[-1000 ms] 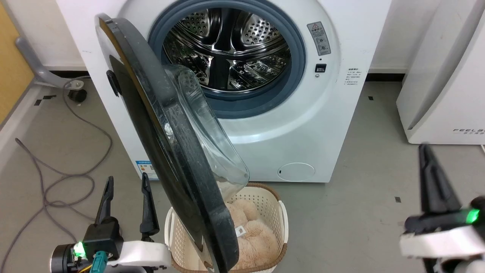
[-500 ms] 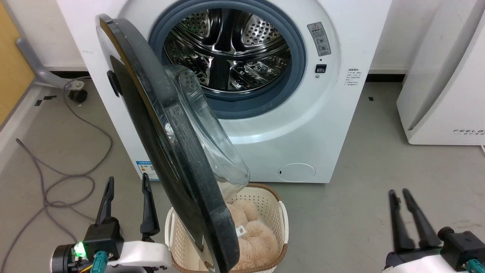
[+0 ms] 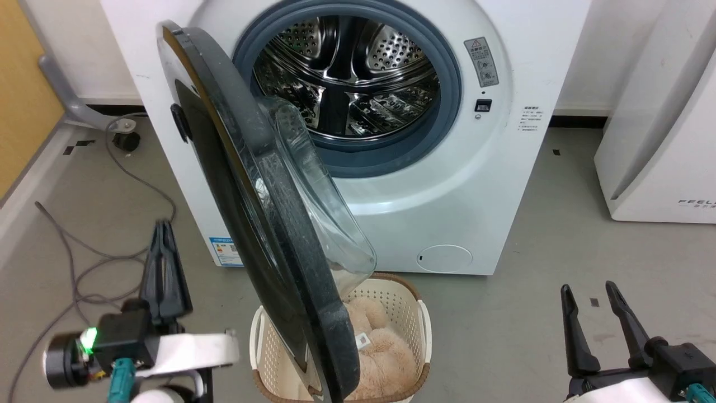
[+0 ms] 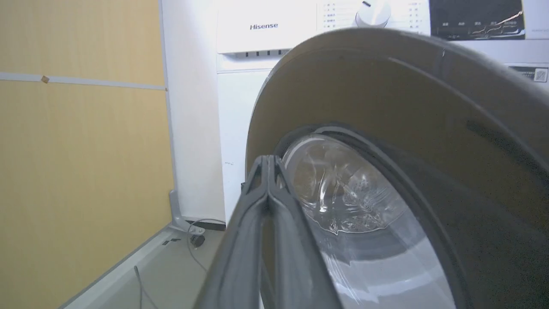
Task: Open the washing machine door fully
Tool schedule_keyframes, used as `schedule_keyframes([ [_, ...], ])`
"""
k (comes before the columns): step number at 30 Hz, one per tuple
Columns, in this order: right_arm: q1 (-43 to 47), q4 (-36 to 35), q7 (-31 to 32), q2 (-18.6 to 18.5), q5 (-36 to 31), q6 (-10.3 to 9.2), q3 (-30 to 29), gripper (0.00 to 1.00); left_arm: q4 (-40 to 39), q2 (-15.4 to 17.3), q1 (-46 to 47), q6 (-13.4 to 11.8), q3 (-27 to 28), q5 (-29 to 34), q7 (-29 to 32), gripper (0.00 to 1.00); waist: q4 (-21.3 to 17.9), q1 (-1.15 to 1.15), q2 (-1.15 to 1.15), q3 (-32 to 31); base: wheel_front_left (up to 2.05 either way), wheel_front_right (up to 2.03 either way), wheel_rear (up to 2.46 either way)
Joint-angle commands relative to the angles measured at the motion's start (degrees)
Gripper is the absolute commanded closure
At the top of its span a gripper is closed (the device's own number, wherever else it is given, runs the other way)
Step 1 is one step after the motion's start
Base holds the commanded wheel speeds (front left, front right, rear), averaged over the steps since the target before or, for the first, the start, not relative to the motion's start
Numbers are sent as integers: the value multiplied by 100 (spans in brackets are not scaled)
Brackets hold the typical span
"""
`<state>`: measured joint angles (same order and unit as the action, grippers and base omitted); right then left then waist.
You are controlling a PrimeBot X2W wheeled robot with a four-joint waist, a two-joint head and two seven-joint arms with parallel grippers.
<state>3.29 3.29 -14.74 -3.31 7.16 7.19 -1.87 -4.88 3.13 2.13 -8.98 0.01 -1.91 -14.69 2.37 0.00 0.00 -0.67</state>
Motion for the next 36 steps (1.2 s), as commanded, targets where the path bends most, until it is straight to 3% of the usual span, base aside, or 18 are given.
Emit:
schedule_keyframes([
  [1, 81, 15, -26, 36, -46, 30, -16, 0, -200, 52, 159, 59, -18, 67, -30, 100, 12, 0, 0, -8, 0, 0, 0],
  [7, 102, 9, -26, 41, -65, 30, -6, 0, -1026, 52, 391, 264, -400, 192, -30, 100, 18, 0, 0, -35, 0, 0, 0],
  [19, 121, -8, -26, 43, -27, 30, 32, 0, -1973, 0, 651, 659, -1984, 208, -31, 100, 13, 0, 0, -72, 0, 0, 0],
  [20, 130, -5, -26, 43, -25, 30, 27, 0, -1999, -7, 638, 723, -2364, 211, -31, 100, 22, 0, 0, -76, 0, 0, 0],
  [26, 136, 18, -26, 43, -42, 30, 40, 0, -1827, -13, 542, 854, -3056, 200, -31, 100, 50, 0, 0, -80, 0, 0, 0],
  [36, 122, 42, -26, 43, -60, 30, 40, 0, -1335, 7, 244, 923, -3633, 171, -31, 100, 146, 0, 0, -77, 0, 0, 0],
])
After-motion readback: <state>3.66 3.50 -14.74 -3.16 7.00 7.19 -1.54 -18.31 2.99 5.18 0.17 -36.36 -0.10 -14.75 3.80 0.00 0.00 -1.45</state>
